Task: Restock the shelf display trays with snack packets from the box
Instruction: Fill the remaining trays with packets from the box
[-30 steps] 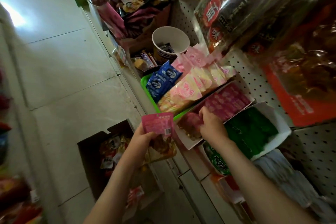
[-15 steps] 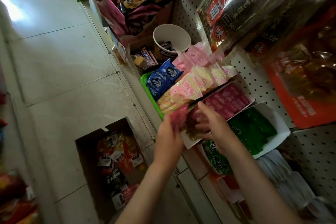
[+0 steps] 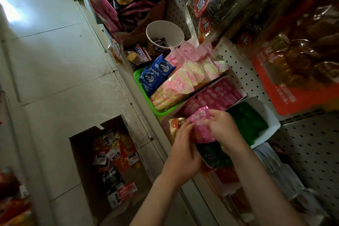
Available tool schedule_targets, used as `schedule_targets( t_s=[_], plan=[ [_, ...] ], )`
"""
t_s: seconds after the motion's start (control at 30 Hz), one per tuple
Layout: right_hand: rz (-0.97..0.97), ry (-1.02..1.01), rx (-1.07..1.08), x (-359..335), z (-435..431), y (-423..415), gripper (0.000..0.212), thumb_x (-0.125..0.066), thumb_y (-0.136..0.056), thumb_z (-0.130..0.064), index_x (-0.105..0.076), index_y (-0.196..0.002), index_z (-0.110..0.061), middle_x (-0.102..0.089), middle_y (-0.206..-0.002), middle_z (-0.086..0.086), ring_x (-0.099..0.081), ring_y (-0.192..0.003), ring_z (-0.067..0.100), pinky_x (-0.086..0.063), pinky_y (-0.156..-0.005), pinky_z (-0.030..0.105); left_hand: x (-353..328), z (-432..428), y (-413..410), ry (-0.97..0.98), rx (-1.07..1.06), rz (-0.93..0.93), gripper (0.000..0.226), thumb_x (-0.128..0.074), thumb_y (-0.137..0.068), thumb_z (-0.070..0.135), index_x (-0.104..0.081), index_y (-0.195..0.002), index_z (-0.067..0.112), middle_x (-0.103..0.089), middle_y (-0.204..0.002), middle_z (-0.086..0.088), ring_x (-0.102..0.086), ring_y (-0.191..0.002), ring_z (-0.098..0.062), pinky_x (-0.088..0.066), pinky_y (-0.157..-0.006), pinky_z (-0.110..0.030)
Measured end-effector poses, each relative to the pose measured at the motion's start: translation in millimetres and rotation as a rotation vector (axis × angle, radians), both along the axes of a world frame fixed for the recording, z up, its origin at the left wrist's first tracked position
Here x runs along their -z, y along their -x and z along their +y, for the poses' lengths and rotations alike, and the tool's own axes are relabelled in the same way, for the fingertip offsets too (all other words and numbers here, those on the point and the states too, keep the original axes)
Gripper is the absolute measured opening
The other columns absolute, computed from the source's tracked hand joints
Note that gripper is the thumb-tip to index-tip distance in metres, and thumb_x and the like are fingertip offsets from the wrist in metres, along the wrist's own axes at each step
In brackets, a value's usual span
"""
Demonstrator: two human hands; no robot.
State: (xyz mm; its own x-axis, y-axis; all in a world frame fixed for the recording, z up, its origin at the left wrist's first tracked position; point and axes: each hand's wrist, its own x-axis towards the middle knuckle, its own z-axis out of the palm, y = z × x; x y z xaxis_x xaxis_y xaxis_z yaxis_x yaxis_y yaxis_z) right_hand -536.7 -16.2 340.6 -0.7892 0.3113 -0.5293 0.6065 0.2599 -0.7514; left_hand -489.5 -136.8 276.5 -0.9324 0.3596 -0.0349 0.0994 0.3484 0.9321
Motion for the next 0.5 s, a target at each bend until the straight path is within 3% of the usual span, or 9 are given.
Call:
schedule_targets(
  t_s=[0.1, 0.17, 0.27, 0.37, 0.5],
  plan=[
    [0.038, -0.359, -0.045, 1, 3, 4, 0.035, -0.046, -0.094, -0.004, -0.062, -0.123, -0.016, -0.066, -0.115, 0.007, -0.061, -0.105, 0.024, -0.051, -0.093, 0.041, 3, -1, 0, 0.007, -0.049, -0.063, 0.059, -0.051, -0.087, 0.005, -0.036, -0.143, 0.015, -0.035, -0.148, 0.004, -0.028, -0.137, 0.001, -0.021, -0.11, -0.007],
    [0.108, -0.505, -0.073, -3, 1, 7, 0.039, -0.042, -0.097, -0.003, -0.056, -0.131, -0.016, -0.061, -0.118, 0.009, -0.057, -0.109, 0.026, -0.05, -0.091, 0.036, 8, -1, 1, 0.007, -0.064, -0.127, 0.058, -0.05, -0.086, 0.005, -0.039, -0.141, 0.016, -0.042, -0.142, 0.003, -0.036, -0.131, -0.002, -0.027, -0.107, -0.008],
    [0.21, -0.585, -0.117, -8, -8, 13, 0.037, -0.04, -0.097, -0.002, -0.058, -0.126, -0.016, -0.061, -0.107, 0.009, -0.059, -0.102, 0.027, -0.051, -0.08, 0.034, 7, 2, 7, 0.034, -0.087, -0.226, 0.046, -0.052, -0.088, 0.007, -0.047, -0.132, 0.019, -0.051, -0.127, 0.009, -0.046, -0.12, -0.003, -0.039, -0.098, -0.013],
    [0.251, -0.63, -0.128, -5, -14, 16, 0.033, -0.04, -0.097, -0.003, -0.059, -0.12, -0.016, -0.055, -0.09, 0.0, -0.059, -0.092, 0.023, -0.053, -0.074, 0.036, 1, 8, 17, 0.054, -0.123, -0.314, 0.033, -0.054, -0.089, 0.01, -0.052, -0.122, 0.019, -0.054, -0.111, 0.009, -0.052, -0.106, -0.007, -0.039, -0.08, -0.01],
    [0.26, -0.663, -0.087, 5, -14, 26, 0.036, -0.041, -0.096, -0.001, -0.059, -0.123, -0.016, -0.064, -0.105, 0.012, -0.059, -0.099, 0.029, -0.05, -0.076, 0.037, -5, 12, 31, 0.077, -0.099, -0.375, 0.031, -0.051, -0.088, 0.007, -0.049, -0.118, 0.016, -0.056, -0.109, 0.002, -0.055, -0.103, -0.015, -0.045, -0.082, -0.025]
  ],
)
